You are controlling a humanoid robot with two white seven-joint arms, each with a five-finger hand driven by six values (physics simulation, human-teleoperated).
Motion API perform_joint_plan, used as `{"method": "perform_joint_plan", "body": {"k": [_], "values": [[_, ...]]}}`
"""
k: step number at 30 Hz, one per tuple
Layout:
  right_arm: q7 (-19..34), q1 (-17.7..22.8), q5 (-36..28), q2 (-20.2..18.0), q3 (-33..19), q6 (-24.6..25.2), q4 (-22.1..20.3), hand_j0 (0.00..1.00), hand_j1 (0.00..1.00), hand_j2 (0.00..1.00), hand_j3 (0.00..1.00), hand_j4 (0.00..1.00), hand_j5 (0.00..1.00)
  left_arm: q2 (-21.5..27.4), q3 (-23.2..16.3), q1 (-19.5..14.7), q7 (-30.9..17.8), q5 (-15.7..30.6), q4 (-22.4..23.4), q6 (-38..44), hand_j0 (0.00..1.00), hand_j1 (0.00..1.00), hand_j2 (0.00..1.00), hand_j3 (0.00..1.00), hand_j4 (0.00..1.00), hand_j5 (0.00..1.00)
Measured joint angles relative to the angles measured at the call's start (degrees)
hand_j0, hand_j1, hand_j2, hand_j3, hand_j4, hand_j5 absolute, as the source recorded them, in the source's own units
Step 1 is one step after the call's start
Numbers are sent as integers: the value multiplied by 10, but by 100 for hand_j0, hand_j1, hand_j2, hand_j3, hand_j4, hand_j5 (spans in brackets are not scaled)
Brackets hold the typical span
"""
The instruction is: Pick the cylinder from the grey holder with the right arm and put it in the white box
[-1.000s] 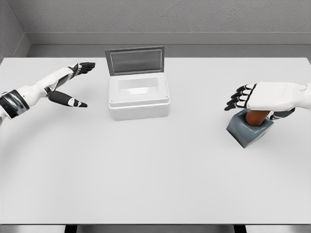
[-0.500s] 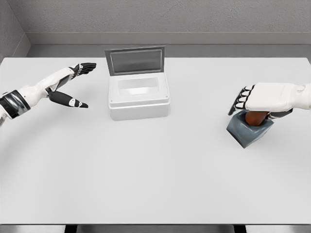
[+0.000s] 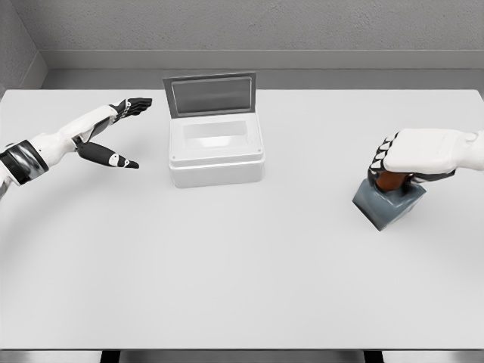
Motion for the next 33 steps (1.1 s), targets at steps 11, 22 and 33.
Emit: {"method": "perform_joint_plan", "body": {"k": [11, 22, 33], "values": [[4, -1, 4, -20, -10, -7, 1, 38, 38, 38, 38, 38, 38, 0, 0, 0, 0, 0, -1, 0, 100, 100, 100, 100, 100, 100], [4, -17, -23, -2, -33, -9, 1, 33, 33, 33, 33, 33, 33, 1, 0, 0, 0, 0, -1, 0, 100, 100, 100, 100, 100, 100], [4, -52, -27, 57, -36, -8, 21, 33, 33, 33, 33, 33, 33, 1, 0, 0, 0, 0, -1, -1, 100, 100, 100, 100, 100, 100]]}}
